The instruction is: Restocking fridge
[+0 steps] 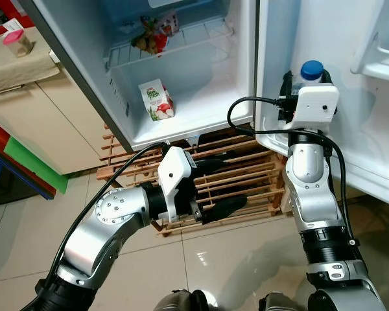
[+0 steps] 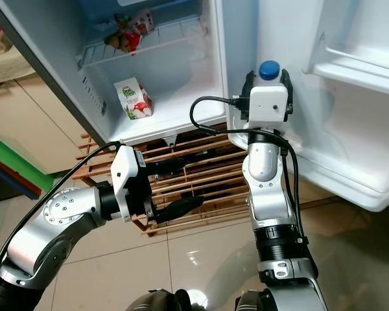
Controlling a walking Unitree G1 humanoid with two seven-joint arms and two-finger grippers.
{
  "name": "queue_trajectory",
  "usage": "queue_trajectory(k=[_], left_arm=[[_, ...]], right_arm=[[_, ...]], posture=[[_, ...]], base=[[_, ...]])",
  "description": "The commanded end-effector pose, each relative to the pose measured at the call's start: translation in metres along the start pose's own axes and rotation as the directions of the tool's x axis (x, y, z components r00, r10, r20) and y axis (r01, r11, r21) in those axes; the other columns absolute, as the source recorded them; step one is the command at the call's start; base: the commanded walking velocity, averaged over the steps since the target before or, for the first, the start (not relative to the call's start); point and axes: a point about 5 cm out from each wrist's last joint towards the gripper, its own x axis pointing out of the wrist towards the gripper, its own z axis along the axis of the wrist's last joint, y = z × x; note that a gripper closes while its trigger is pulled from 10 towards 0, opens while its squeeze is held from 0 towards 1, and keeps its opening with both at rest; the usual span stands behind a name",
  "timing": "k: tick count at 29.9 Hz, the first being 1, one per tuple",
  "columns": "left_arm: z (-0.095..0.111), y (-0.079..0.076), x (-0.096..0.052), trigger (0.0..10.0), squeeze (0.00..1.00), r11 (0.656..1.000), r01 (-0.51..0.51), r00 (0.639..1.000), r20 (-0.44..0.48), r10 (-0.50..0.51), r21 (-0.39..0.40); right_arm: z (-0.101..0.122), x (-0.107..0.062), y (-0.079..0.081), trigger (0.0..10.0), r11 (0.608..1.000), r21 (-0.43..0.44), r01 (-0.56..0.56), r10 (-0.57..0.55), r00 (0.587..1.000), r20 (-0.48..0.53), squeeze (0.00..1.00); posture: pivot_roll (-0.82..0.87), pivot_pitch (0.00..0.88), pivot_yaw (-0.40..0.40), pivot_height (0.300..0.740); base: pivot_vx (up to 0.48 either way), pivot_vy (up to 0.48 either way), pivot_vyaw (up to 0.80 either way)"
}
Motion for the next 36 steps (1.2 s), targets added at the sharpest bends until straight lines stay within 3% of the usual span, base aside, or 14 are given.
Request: queue_trajectory(k=[1,8,13,19,22,26,29,32,34,35,36], left_arm=[[-0.002,0.003,-0.004,10.0,0.00,1.000,-0.031,0.999,-0.009,0.031,-0.005],[-0.006,0.010,0.002,10.0,0.00,0.998,-0.060,0.998,0.005,0.060,0.008],[-0.008,0.035,0.010,10.0,0.00,0.965,-0.251,0.968,0.024,0.250,0.071],[-0.009,0.042,0.017,10.0,0.00,0.956,-0.291,0.956,0.058,0.289,0.035],[-0.007,0.047,0.024,10.0,0.00,0.949,-0.314,0.945,0.089,0.314,-0.021],[-0.010,0.048,0.030,10.0,0.00,0.951,-0.309,0.946,0.101,0.309,-0.019],[-0.013,0.050,0.032,10.0,0.00,0.949,-0.314,0.945,0.097,0.314,-0.013],[-0.013,0.057,0.039,10.0,0.00,0.944,-0.331,0.939,0.095,0.329,-0.002],[-0.009,0.061,0.043,10.0,0.00,0.945,-0.328,0.940,0.106,0.325,0.012],[-0.007,0.062,0.046,10.0,0.00,0.945,-0.326,0.940,0.114,0.322,0.019],[-0.006,0.063,0.046,10.0,0.00,0.945,-0.326,0.940,0.116,0.322,0.021]], right_arm=[[-0.020,-0.007,0.000,10.0,1.000,-0.027,-0.010,0.007,0.993,-0.117,1.00],[-0.014,0.004,-0.007,10.0,0.999,-0.043,-0.005,0.001,0.996,-0.089,1.00],[0.012,0.014,-0.011,10.0,0.994,-0.104,-0.015,0.019,0.999,0.039,1.00],[0.022,0.016,-0.012,10.0,0.996,-0.092,0.000,0.008,0.997,0.080,1.00],[0.034,0.009,-0.016,10.0,0.994,-0.106,0.003,0.012,0.990,0.140,1.00],[0.045,-0.022,-0.024,10.0,0.991,-0.128,-0.041,0.068,0.975,0.209,1.00],[0.044,-0.034,-0.027,10.0,0.988,-0.139,-0.063,0.091,0.973,0.210,1.00],[0.015,-0.061,-0.051,10.0,0.964,-0.266,0.003,0.034,0.991,0.132,1.00],[-0.025,-0.083,-0.078,10.0,0.925,-0.376,0.049,-0.058,0.998,-0.011,1.00],[-0.052,-0.102,-0.099,10.0,0.893,-0.445,0.064,-0.133,0.983,-0.124,1.00],[-0.059,-0.108,-0.105,10.0,0.885,-0.462,0.066,-0.154,0.976,-0.156,1.00]], posture=[[0.01,0.136,0.217,0.740],[-0.02,0.088,0.176,0.740],[-0.07,0.000,0.147,0.740],[-0.11,0.000,0.144,0.740],[-0.13,0.000,0.143,0.740],[-0.15,0.000,0.140,0.740],[-0.16,0.000,0.139,0.740],[-0.18,0.000,0.138,0.740],[-0.19,0.000,0.137,0.740],[-0.19,0.000,0.133,0.740],[-0.19,0.000,0.133,0.740]], base=[[0.000,0.000,0.00],[0.000,0.000,0.00],[0.000,0.000,0.00],[0.000,0.000,0.00],[0.000,0.000,0.00],[0.000,0.000,0.00],[0.000,0.000,0.00],[0.000,0.000,0.00],[0.000,0.000,0.00],[0.000,0.000,0.00],[0.000,0.000,0.00]])
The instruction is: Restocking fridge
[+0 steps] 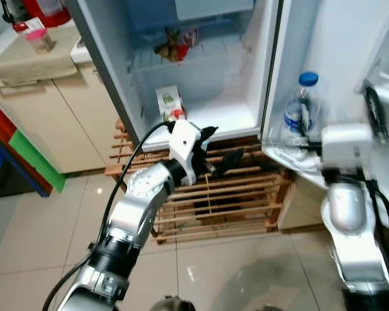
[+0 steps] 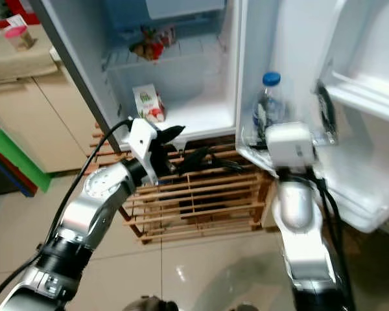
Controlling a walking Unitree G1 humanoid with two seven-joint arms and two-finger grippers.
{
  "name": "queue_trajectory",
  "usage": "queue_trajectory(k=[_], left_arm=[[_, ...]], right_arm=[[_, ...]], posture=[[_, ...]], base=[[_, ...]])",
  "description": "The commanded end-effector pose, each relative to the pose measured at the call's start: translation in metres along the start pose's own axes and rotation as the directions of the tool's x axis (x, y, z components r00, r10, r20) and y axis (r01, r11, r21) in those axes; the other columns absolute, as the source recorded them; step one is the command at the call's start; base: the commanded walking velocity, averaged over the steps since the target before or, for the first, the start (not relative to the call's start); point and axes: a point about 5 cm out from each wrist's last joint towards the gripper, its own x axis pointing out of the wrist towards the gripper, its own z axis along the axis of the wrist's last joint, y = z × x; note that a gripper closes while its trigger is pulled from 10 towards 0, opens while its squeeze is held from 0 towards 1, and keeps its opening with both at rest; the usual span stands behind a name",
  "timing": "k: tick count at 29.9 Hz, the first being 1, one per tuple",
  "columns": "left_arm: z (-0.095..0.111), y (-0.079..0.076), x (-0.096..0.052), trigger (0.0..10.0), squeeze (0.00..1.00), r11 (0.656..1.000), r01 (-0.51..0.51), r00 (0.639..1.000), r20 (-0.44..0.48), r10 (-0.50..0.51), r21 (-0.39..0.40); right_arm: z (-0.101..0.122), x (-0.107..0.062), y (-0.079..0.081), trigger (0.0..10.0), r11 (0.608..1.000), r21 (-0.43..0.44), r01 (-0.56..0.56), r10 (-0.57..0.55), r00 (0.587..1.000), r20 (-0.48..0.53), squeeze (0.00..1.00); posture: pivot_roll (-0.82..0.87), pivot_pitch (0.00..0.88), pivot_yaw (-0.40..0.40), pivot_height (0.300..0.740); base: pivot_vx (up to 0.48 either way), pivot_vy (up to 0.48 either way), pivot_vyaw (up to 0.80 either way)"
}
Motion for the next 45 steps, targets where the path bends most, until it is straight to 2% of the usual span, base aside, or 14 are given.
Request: queue_trajectory(k=[1,4,5,13,16,18,21,24,27,31,36,42,44,45], left_arm=[[0.001,0.006,0.000,10.0,0.00,1.000,-0.018,1.000,-0.002,0.018,0.021],[-0.001,0.007,-0.001,10.0,0.00,0.999,-0.026,1.000,-0.002,0.026,0.023],[-0.002,0.006,-0.002,10.0,0.00,0.999,-0.027,1.000,-0.004,0.027,0.023],[-0.009,0.002,-0.005,10.0,0.00,0.999,-0.034,0.999,-0.006,0.034,0.029],[-0.010,0.003,-0.005,10.0,0.00,0.998,-0.053,0.999,0.001,0.053,0.023],[-0.015,0.002,-0.006,10.0,0.00,0.998,-0.056,0.998,-0.019,0.056,0.029],[-0.050,0.002,-0.015,10.0,0.00,0.992,0.012,0.960,-0.281,0.023,0.123],[-0.100,0.005,-0.048,10.0,0.00,0.993,0.063,0.805,-0.594,0.006,0.097],[-0.109,0.005,-0.058,10.0,0.00,0.992,0.104,0.762,-0.647,-0.030,0.077],[-0.121,0.017,-0.074,10.0,0.00,0.953,0.196,0.652,-0.757,0.050,0.232],[-0.127,0.031,-0.087,10.0,0.00,0.743,0.511,0.496,-0.854,0.156,0.433],[-0.129,0.034,-0.087,10.0,0.00,0.750,0.489,0.500,-0.848,0.176,0.445],[-0.125,0.029,-0.069,10.0,0.00,0.874,0.233,0.643,-0.742,0.190,0.426],[-0.125,0.029,-0.069,10.0,0.00,0.874,0.233,0.643,-0.742,0.190,0.426]], right_arm=[[-0.021,-0.010,-0.005,10.0,1.000,-0.021,0.006,-0.007,0.997,-0.080,1.00],[-0.035,-0.026,-0.004,10.0,0.997,-0.046,-0.059,0.053,0.990,-0.133,0.85],[-0.037,-0.032,-0.002,10.0,0.994,-0.064,-0.083,0.073,0.987,-0.142,0.66],[-0.057,-0.093,0.021,10.0,0.909,-0.126,-0.397,0.376,0.912,-0.162,0.66],[-0.091,-0.113,0.008,10.0,0.901,-0.171,-0.398,0.325,0.882,-0.340,0.66],[-0.130,-0.121,-0.024,10.0,0.957,-0.178,-0.230,0.085,0.808,-0.583,0.65],[-0.142,-0.107,-0.047,10.0,0.963,-0.250,-0.106,-0.077,0.776,-0.626,0.66],[-0.149,-0.083,-0.080,10.0,0.945,-0.320,0.073,-0.270,0.730,-0.628,0.66],[-0.147,-0.070,-0.098,10.0,0.921,-0.357,0.156,-0.354,0.721,-0.596,0.66],[-0.131,-0.035,-0.126,10.0,0.862,-0.390,0.325,-0.494,0.712,-0.499,0.66],[-0.095,0.024,-0.125,10.0,0.888,-0.263,0.378,-0.452,0.821,-0.347,0.72],[-0.066,0.061,-0.106,10.0,0.940,-0.103,0.326,-0.342,0.903,-0.258,0.69],[-0.045,0.080,-0.079,10.0,0.976,0.036,0.215,-0.203,0.957,-0.208,0.68],[-0.045,0.080,-0.079,10.0,0.976,0.036,0.215,-0.203,0.957,-0.208,0.68]], posture=[[-0.19,0.000,0.131,0.740],[-0.19,0.000,0.123,0.740],[-0.19,0.000,0.119,0.740],[-0.17,0.000,0.074,0.740],[-0.17,0.000,0.064,0.740],[-0.17,0.000,0.072,0.740],[-0.19,0.000,0.093,0.740],[-0.19,0.000,0.111,0.740],[-0.18,0.000,0.112,0.740],[-0.18,0.000,0.122,0.740],[-0.18,0.000,0.127,0.740],[-0.19,0.000,0.128,0.740],[-0.19,0.000,0.122,0.740],[-0.19,0.000,0.122,0.740]], base=[[0.000,0.000,0.00],[0.000,0.000,0.00],[0.000,0.000,0.00],[0.000,0.000,0.00],[0.000,0.000,0.00],[0.000,0.000,0.00],[0.000,0.000,0.00],[0.000,0.000,0.00],[0.000,0.000,0.00],[0.000,0.000,0.00],[0.000,0.000,0.00],[0.000,0.000,0.00],[0.000,0.000,0.00],[0.000,0.000,0.00]])
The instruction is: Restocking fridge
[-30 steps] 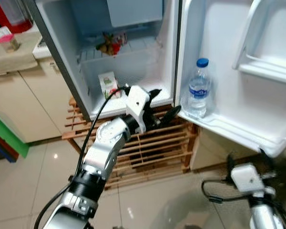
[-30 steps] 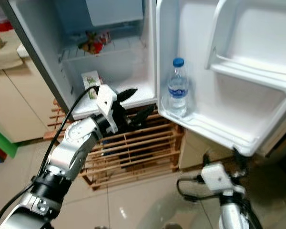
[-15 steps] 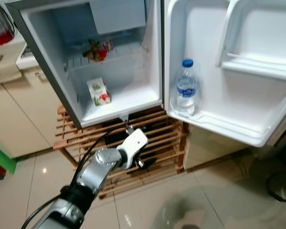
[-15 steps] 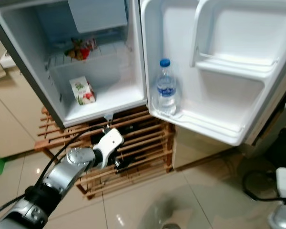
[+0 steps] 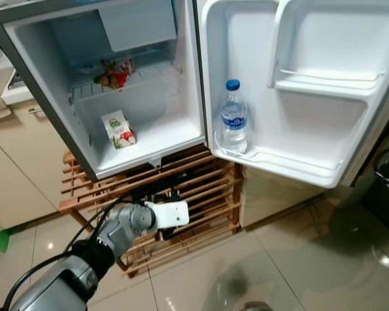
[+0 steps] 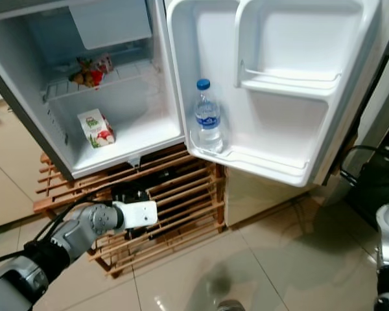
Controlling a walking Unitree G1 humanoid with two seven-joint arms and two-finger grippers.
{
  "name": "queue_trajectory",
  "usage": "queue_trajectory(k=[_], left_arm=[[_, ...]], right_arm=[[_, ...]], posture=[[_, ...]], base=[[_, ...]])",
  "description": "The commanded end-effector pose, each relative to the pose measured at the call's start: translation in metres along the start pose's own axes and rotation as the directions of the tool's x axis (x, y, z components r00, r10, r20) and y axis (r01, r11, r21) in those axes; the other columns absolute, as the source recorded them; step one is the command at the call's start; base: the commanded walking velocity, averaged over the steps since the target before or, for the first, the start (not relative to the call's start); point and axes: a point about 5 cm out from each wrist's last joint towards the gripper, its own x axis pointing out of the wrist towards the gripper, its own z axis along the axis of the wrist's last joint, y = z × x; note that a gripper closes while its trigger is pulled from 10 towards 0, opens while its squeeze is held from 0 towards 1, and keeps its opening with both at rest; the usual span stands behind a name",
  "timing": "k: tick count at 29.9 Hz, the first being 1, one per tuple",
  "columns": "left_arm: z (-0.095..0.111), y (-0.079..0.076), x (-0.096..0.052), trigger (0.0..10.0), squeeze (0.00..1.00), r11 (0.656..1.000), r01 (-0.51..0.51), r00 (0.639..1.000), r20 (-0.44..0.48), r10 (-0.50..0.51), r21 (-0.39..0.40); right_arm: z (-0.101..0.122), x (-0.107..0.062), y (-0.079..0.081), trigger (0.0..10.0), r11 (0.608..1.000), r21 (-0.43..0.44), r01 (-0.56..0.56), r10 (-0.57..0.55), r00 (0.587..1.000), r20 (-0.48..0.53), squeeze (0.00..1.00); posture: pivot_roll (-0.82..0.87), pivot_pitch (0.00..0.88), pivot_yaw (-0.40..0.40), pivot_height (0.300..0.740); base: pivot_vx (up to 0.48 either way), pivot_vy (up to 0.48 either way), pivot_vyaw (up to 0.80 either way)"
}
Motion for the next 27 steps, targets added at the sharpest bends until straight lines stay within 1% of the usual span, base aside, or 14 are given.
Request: queue_trajectory(k=[1,4,7,9,13,14,15,16,17,18,21,23,25,27], left_arm=[[0.024,0.017,0.001,10.0,0.00,0.953,-0.078,0.983,0.138,0.123,-0.293],[0.028,0.018,0.002,10.0,0.00,0.917,-0.042,0.980,0.164,0.116,-0.398],[0.022,0.001,0.004,10.0,0.00,0.859,0.138,0.981,0.187,-0.051,-0.493],[0.014,-0.005,0.002,10.0,0.00,0.871,0.173,0.980,0.169,-0.106,-0.459],[-0.007,0.000,-0.001,10.0,0.00,0.915,0.083,0.996,0.060,-0.065,-0.394],[-0.014,0.001,-0.002,10.0,0.00,0.924,0.077,0.997,0.030,-0.071,-0.374],[-0.031,0.001,-0.007,10.0,0.00,0.959,0.056,0.994,-0.069,-0.079,-0.278],[-0.031,0.001,-0.007,10.0,0.00,0.959,0.056,0.994,-0.069,-0.079,-0.278],[-0.043,0.001,-0.010,10.0,0.00,0.980,0.052,0.987,-0.142,-0.080,-0.192],[-0.062,-0.003,-0.017,10.0,0.00,0.992,0.103,0.962,-0.248,-0.116,-0.066],[-0.077,-0.011,-0.024,10.0,0.00,0.981,0.191,0.928,-0.326,-0.178,0.009],[-0.096,-0.024,-0.032,10.0,0.00,0.955,0.289,0.882,-0.404,-0.241,0.061],[-0.096,-0.025,-0.032,10.0,0.00,0.955,0.293,0.881,-0.405,-0.246,0.058],[-0.094,-0.041,-0.026,10.0,0.00,0.946,0.322,0.879,-0.380,-0.288,0.028]], right_arm=[[0.031,0.004,0.030,10.0,0.983,0.098,-0.156,0.147,0.985,0.089,0.67],[0.039,0.002,0.043,10.0,0.964,0.143,-0.225,0.211,0.972,0.106,0.68],[0.050,-0.003,0.061,10.0,0.927,0.196,-0.319,0.295,0.945,0.139,0.67],[0.054,-0.005,0.066,10.0,0.918,0.199,-0.343,0.317,0.936,0.150,0.68],[0.068,-0.021,0.082,10.0,0.866,0.234,-0.441,0.403,0.895,0.193,0.68],[0.075,-0.033,0.091,10.0,0.812,0.253,-0.527,0.482,0.848,0.219,0.68],[0.085,-0.059,0.109,10.0,0.641,0.322,-0.696,0.649,0.716,0.257,0.69],[0.085,-0.059,0.109,10.0,0.641,0.322,-0.696,0.649,0.716,0.257,0.69],[0.087,-0.078,0.118,10.0,0.509,0.336,-0.792,0.754,0.599,0.268,0.68],[0.083,-0.102,0.123,10.0,0.347,0.342,-0.873,0.856,0.444,0.265,0.68],[0.071,-0.109,0.121,10.0,0.306,0.335,-0.891,0.890,0.393,0.231,0.69],[0.063,-0.104,0.115,10.0,0.347,0.352,-0.869,0.882,0.430,0.192,0.69],[0.064,-0.103,0.114,10.0,0.353,0.364,-0.862,0.876,0.441,0.195,0.69],[0.069,-0.098,0.109,10.0,0.357,0.416,-0.836,0.858,0.470,0.208,0.69]], posture=[[-0.18,0.000,0.114,0.740],[-0.18,0.000,0.110,0.740],[-0.18,0.000,0.109,0.740],[-0.18,0.000,0.110,0.740],[-0.17,0.000,0.108,0.740],[-0.17,0.000,0.108,0.740],[-0.17,0.000,0.106,0.740],[-0.17,0.000,0.106,0.740],[-0.17,0.000,0.106,0.740],[-0.17,0.000,0.111,0.740],[-0.17,0.000,0.114,0.740],[-0.17,0.000,0.115,0.740],[-0.17,0.000,0.115,0.740],[-0.17,0.000,0.113,0.740]], base=[[0.000,0.000,0.00],[0.000,0.000,0.00],[0.000,0.000,0.00],[0.000,0.000,0.00],[0.000,0.000,0.00],[0.000,0.000,0.00],[0.000,0.000,0.00],[0.000,0.000,0.00],[0.000,0.000,0.00],[0.000,0.000,0.00],[0.000,0.000,0.00],[0.000,0.000,0.00],[0.000,0.000,0.00],[0.000,0.000,0.00]])
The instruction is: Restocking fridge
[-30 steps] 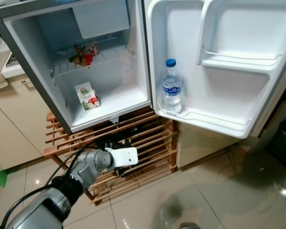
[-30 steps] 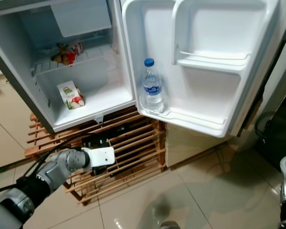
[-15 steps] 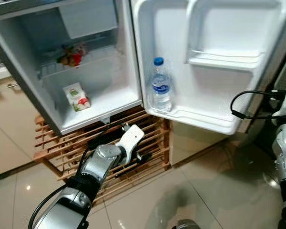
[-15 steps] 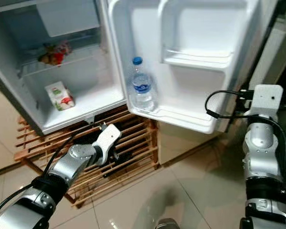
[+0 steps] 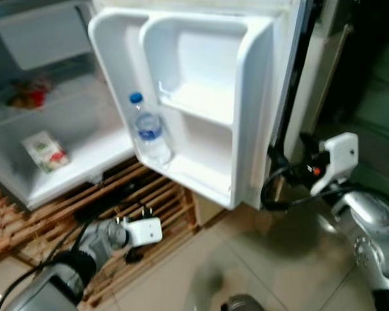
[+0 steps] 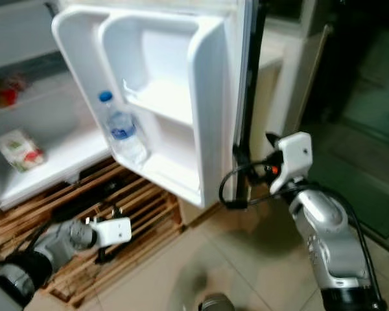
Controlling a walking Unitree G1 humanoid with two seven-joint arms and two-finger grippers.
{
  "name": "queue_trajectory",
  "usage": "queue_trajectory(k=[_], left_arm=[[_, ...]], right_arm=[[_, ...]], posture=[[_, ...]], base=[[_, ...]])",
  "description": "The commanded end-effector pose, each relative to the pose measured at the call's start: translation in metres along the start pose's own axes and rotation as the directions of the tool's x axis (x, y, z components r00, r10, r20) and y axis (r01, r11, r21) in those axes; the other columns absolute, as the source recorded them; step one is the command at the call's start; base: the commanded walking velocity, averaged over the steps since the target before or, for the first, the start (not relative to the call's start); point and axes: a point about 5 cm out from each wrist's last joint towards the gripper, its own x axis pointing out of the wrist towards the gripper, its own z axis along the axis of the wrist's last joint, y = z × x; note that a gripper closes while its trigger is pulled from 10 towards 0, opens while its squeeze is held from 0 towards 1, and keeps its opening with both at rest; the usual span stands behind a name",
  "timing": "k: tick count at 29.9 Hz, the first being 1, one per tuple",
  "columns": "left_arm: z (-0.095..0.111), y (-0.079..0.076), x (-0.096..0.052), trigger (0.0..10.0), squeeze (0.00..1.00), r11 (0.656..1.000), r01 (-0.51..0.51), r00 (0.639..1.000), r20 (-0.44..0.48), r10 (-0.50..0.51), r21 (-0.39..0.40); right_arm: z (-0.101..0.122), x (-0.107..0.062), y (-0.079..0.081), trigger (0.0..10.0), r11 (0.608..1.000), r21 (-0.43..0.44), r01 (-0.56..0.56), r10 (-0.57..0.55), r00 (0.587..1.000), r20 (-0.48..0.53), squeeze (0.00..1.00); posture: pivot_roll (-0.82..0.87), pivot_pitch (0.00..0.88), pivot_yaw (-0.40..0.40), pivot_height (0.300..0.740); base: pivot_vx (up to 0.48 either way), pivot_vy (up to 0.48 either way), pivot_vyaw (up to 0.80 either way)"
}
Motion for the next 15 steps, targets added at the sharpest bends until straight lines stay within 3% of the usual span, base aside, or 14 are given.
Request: queue_trajectory(k=[1,4,7,11,13,15], left_arm=[[0.008,-0.002,0.003,10.0,0.00,1.000,0.013,1.000,0.017,-0.013,0.015],[0.011,-0.008,0.007,10.0,0.00,1.000,0.025,0.999,0.022,-0.025,0.019],[0.022,-0.028,0.021,10.0,0.00,0.999,0.027,1.000,0.016,-0.027,0.019],[0.032,-0.043,0.030,10.0,0.00,1.000,-0.004,1.000,0.020,0.004,0.010],[0.048,-0.038,0.032,10.0,0.00,0.988,-0.082,0.991,0.099,0.095,-0.130],[0.065,-0.031,0.031,10.0,0.00,0.936,-0.099,0.969,0.182,0.168,-0.337]], right_arm=[[-0.006,-0.001,0.007,10.0,0.997,0.069,-0.023,0.026,0.999,-0.047,0.69],[-0.004,-0.001,0.007,10.0,0.997,0.074,-0.027,0.032,0.998,-0.060,0.69],[-0.004,0.002,-0.004,10.0,0.998,0.028,0.062,-0.061,0.997,-0.055,0.69],[0.007,0.004,-0.020,10.0,0.981,0.031,0.189,-0.189,0.982,0.004,0.69],[0.018,0.005,-0.039,10.0,0.939,-0.018,0.345,-0.343,0.938,0.055,0.69],[0.023,0.004,-0.056,10.0,0.875,-0.086,0.477,-0.471,0.879,0.081,0.67]], posture=[[-0.16,0.000,0.111,0.740],[-0.16,0.000,0.107,0.740],[-0.15,0.000,0.100,0.740],[-0.15,0.000,0.100,0.740],[-0.15,0.000,0.100,0.740],[-0.15,0.000,0.101,0.740]], base=[[0.000,0.000,0.00],[0.000,0.000,0.00],[0.000,0.000,0.00],[0.000,0.000,0.00],[0.000,0.000,0.00],[0.000,0.000,0.00]])
